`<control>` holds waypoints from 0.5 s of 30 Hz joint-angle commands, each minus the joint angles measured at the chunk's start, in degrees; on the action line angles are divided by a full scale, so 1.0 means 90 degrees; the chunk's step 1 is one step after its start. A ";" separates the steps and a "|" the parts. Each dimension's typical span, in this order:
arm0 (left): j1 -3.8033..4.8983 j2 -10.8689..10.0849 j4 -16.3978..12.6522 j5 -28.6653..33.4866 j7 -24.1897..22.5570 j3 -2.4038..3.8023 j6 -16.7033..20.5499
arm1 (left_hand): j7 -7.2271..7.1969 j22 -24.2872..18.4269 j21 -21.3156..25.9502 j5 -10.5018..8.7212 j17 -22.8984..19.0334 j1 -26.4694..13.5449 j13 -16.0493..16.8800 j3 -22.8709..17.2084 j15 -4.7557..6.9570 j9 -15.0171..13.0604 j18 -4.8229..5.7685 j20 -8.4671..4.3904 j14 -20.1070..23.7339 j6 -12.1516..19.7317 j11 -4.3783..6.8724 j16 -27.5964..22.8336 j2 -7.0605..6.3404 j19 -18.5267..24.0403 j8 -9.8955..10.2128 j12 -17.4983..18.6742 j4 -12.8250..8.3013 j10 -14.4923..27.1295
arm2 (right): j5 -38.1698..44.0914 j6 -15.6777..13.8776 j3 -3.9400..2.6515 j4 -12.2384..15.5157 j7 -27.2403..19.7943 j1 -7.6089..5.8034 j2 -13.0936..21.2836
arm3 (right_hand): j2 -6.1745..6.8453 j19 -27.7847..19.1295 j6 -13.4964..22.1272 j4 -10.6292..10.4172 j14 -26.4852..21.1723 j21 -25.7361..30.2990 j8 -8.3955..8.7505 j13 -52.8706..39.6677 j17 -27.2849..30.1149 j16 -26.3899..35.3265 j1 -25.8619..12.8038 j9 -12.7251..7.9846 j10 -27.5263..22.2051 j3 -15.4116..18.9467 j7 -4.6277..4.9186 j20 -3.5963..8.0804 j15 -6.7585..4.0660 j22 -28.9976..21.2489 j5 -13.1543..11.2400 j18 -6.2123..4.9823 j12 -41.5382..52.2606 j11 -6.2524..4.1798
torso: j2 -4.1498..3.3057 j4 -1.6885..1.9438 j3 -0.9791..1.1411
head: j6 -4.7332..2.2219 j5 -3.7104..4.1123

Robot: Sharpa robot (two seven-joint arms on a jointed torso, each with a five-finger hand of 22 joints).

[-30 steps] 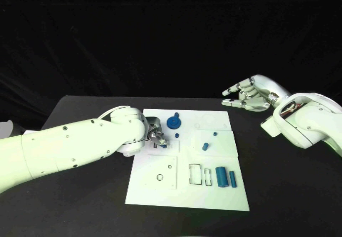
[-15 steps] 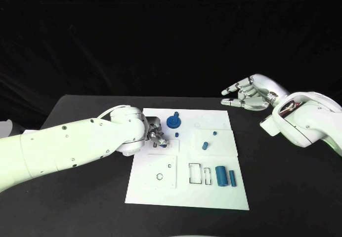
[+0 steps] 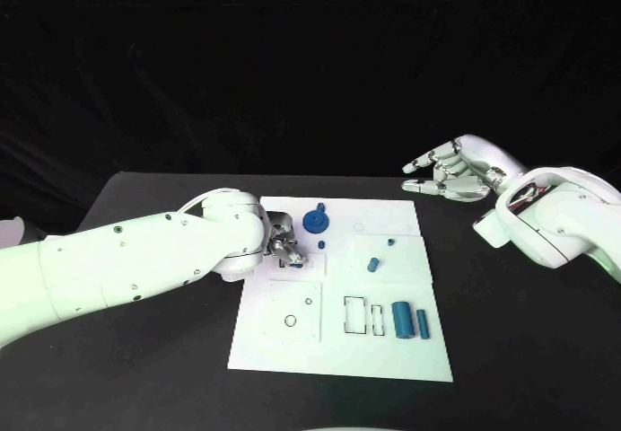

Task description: Assemble the parts on the task board

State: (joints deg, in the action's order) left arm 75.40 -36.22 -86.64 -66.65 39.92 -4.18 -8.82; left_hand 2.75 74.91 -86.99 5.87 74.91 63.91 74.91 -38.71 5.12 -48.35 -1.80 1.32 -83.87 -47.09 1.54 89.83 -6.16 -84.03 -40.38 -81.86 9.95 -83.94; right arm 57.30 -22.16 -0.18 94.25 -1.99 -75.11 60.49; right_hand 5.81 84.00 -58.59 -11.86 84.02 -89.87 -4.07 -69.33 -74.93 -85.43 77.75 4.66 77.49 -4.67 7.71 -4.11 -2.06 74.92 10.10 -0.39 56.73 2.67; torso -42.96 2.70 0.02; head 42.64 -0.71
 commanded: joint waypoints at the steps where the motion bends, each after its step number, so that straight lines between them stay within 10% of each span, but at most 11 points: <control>1: -0.0043 0.0038 0.0025 0.0123 0.0897 -0.0038 -0.0345 | -0.0045 0.1104 -0.0031 -0.0001 0.1677 -0.0102 0.0724 -0.0687 -0.0010 -0.0019 0.0078 -0.0006 -0.0681 -0.0036 0.0022 0.0019 0.0060 -0.0452 -0.0057 -0.0006 -0.0739 -0.0054 | 0.0062 0.0098 -0.0001 0.0018 -0.0002 0.0003 0.0004 | -0.0015 0.0666 0.0048 0.0013 0.0488 -0.0015 0.0004 0.0008 -0.0924 0.0015 0.0011 -0.0007 -0.0056 0.0035 0.0002 -0.0053 0.0062 0.1676 0.0030 0.0043 -0.0037 0.0002 | -0.0010 -0.0006 -0.0003 | 0.0000 0.0009; 15: -0.0064 0.0191 0.0209 0.0249 0.0900 -0.0041 -0.0599 | -0.0095 0.1075 -0.0012 -0.0355 0.1677 -0.0396 0.0721 -0.0281 0.0024 -0.0003 0.0071 -0.0042 -0.0681 -0.0166 0.0058 0.0019 0.0201 -0.0437 -0.0068 -0.0004 -0.0624 -0.0060 | 0.0110 0.0226 -0.0001 0.0096 -0.0006 0.0003 -0.0008 | -0.0027 0.0666 0.0036 0.0016 0.0487 -0.0015 -0.0004 0.0016 -0.0921 0.0019 0.0026 -0.0005 -0.0062 0.0046 -0.0002 -0.0053 0.0061 0.1676 0.0071 0.0043 -0.0047 0.0000 | -0.0003 -0.0003 -0.0006 | 0.0040 0.0012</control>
State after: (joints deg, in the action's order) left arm 75.54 -34.76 -84.93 -66.04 39.95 -3.98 -10.51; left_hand 3.06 74.90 -86.98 2.77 74.91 60.98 74.90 -39.31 5.12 -48.44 -1.80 1.32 -83.87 -47.43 1.56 89.82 -4.38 -84.03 -41.20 -81.86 6.56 -83.96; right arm 57.50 -21.22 -0.19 94.98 -1.98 -75.11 60.46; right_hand 5.81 84.00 -58.59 -11.69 84.02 -89.87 -4.07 -69.27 -74.92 -85.43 77.74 4.66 77.49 -4.51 7.71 -4.12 -2.06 74.91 10.44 -0.39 56.52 2.67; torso -42.99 2.70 -0.01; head 42.87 -0.57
